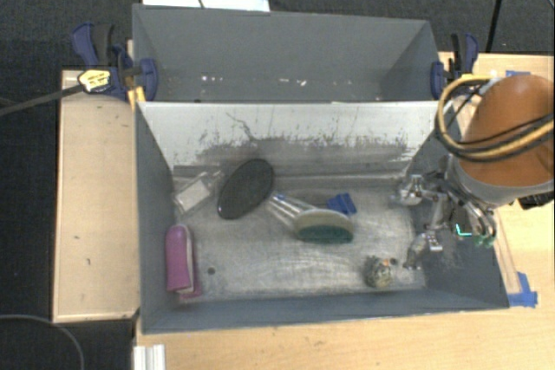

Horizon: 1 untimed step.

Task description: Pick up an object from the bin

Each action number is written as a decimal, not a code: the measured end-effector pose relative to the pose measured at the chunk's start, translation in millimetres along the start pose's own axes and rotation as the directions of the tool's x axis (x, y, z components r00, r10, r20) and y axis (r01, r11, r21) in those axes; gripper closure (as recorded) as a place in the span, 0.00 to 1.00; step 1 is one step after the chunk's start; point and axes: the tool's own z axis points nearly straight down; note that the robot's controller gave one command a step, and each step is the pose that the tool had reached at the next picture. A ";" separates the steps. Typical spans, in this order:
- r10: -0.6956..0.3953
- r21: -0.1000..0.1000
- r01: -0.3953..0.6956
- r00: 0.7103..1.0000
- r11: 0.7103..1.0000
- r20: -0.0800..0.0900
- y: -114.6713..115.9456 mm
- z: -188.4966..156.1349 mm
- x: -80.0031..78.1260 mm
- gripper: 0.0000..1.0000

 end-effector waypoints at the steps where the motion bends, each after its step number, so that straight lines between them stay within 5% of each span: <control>1: -0.097 0.005 0.097 0.995 0.995 0.026 62.4 81.1 -47.5 0.00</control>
Offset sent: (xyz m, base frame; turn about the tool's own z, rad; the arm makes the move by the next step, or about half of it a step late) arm 0.0459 0.0712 -0.0977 -0.1034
